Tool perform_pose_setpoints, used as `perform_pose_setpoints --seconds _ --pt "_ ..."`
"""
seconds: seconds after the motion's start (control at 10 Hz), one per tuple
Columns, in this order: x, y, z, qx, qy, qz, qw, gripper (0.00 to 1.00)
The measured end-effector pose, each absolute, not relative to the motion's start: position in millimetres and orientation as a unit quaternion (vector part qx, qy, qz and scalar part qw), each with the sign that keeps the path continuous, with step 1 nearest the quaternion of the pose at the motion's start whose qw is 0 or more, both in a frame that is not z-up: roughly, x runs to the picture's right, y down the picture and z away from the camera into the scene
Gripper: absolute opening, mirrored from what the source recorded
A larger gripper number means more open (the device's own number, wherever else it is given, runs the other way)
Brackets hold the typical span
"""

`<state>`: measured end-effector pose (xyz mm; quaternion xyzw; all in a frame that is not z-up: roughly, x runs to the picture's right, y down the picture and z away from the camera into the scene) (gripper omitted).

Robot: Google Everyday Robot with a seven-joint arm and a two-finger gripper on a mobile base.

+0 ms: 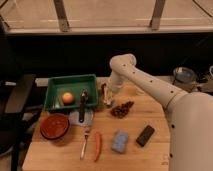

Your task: Place banana in plastic cup

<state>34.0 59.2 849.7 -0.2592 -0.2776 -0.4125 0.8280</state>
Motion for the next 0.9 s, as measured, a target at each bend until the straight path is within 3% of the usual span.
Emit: perform_pose_setpoints --seconds 0.5,0.9 --pt "37 54 841 -0.253 -0.271 -0.412 0.832 0.80" --pt "63 33 797 -0.237 -0.232 -0.407 0.851 0.80"
